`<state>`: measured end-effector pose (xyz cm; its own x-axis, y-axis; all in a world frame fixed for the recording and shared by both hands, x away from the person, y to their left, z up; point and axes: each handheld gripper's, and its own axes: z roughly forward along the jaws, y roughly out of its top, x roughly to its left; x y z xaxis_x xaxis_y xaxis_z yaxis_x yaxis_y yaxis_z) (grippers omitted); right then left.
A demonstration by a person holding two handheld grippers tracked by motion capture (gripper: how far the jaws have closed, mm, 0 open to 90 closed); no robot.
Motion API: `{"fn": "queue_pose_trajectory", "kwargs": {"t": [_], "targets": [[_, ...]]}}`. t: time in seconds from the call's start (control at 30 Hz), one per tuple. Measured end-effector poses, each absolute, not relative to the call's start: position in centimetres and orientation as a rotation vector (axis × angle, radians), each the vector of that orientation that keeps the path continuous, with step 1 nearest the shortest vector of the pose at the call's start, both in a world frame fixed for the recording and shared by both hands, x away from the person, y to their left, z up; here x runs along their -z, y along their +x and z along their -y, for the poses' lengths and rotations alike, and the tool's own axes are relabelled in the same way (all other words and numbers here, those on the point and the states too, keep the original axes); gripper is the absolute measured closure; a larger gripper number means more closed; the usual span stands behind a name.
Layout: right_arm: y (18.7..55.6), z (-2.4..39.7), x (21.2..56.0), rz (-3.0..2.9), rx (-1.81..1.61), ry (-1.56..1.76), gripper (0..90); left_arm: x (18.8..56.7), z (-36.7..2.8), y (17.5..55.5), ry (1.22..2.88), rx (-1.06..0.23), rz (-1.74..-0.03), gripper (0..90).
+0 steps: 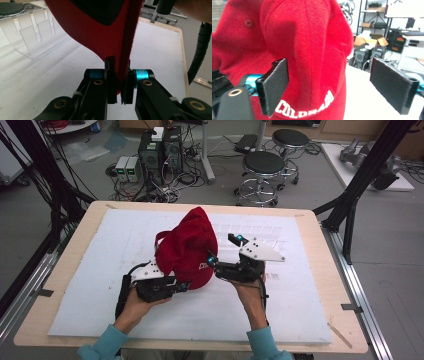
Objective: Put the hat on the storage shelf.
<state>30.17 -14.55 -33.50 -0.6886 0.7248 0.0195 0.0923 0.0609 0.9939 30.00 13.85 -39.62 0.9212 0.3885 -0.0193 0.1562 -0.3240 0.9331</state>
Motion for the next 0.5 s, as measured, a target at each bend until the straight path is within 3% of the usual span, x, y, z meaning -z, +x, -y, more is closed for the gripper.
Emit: {"fn": "queue_pose_trajectory", "kwargs": {"t": [0.5], "targets": [[28.4,18.7,35.3,-1.847,-1.535,0.867,11.8,36.3,-16.0,32.1,1.861,-0.375,-0.465,85.4]]}}
